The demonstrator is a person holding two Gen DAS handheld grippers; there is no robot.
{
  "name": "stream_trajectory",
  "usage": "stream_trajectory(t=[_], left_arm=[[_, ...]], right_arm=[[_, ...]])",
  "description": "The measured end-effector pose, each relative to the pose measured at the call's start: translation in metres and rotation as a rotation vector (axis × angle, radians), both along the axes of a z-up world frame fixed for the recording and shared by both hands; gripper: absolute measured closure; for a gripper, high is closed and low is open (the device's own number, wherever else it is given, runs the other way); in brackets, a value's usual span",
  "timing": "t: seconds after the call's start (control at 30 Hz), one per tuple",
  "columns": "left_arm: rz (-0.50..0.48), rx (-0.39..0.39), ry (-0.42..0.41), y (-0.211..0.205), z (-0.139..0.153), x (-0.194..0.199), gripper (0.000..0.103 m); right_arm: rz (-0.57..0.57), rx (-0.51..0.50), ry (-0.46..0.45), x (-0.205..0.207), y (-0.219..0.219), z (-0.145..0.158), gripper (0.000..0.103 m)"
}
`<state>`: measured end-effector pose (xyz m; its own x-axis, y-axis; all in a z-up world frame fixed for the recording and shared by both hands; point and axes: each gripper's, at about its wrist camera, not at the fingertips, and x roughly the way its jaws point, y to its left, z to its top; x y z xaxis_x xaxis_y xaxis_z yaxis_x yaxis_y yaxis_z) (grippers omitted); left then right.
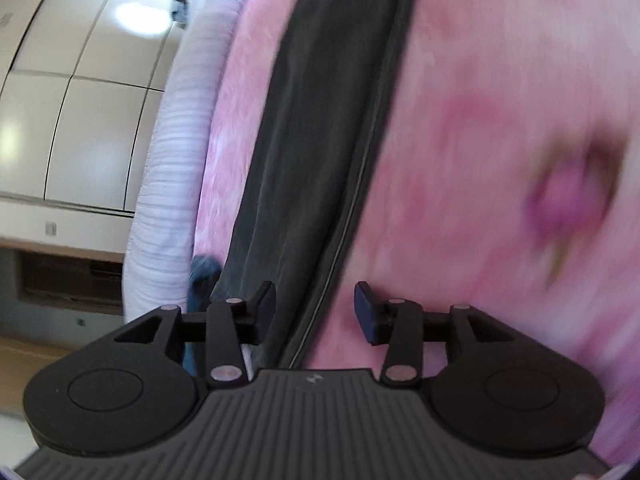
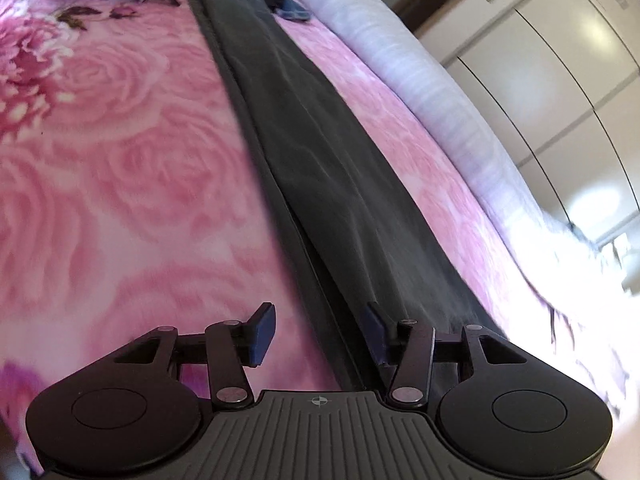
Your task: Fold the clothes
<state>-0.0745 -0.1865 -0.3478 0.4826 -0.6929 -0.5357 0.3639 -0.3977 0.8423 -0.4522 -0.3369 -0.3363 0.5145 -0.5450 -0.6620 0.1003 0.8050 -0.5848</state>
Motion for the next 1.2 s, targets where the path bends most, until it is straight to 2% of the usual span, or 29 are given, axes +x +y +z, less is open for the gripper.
stream_trajectory(t=[0.07, 0.3, 0.4, 0.43, 0.47, 0.57, 0.67, 0.83, 1.0, 1.1, 1.13, 1.17, 1.2], left_arm=[[-0.022, 0.027, -0.048, 0.000, -0.006, 0.016, 0.064], [-0.092, 0.053, -0.140, -0.013, -0.020, 0.052, 0.067], [-0.107, 0.068, -0.173, -0.021, -0.028, 0.063, 0.084], [-0.118, 0.083, -0.179, -0.024, -0.030, 0.062, 0.093], [-0.126, 0.094, -0.192, -0.024, -0.033, 0.062, 0.095], [-0.110, 0.059, -0.214, -0.020, -0.034, 0.060, 0.100], [-0.071, 0.008, -0.203, -0.002, -0.018, 0.054, 0.101], [-0.007, -0.067, -0.187, 0.030, 0.008, 0.046, 0.102], [0.036, -0.033, -0.169, 0.035, 0.002, 0.035, 0.102], [0.062, -0.020, -0.163, 0.029, -0.003, 0.033, 0.102], [0.062, -0.015, -0.167, 0.029, -0.005, 0.032, 0.101], [0.061, -0.010, -0.171, 0.028, -0.006, 0.032, 0.094], [0.056, -0.009, -0.172, 0.030, -0.008, 0.031, 0.091]], right_arm=[[0.026, -0.006, 0.008, 0.014, 0.001, -0.003, 0.054], [0.063, -0.034, 0.011, 0.052, 0.000, -0.011, 0.054], [0.056, -0.058, 0.025, 0.055, -0.003, -0.014, 0.054], [0.052, -0.073, 0.031, 0.051, -0.002, -0.015, 0.054], [0.049, -0.089, 0.038, 0.047, -0.002, -0.015, 0.054], [0.028, -0.137, 0.054, 0.025, 0.002, -0.018, 0.053], [-0.012, -0.199, 0.078, -0.009, 0.004, -0.020, 0.049], [-0.108, -0.266, 0.138, -0.060, -0.007, -0.026, 0.044], [-0.222, -0.314, 0.188, -0.096, -0.056, -0.043, 0.042], [-0.229, -0.342, 0.208, -0.107, -0.087, -0.048, 0.041], [-0.225, -0.357, 0.222, -0.110, -0.097, -0.049, 0.041], [-0.221, -0.371, 0.236, -0.112, -0.107, -0.049, 0.041], [-0.216, -0.382, 0.246, -0.115, -0.117, -0.050, 0.041]])
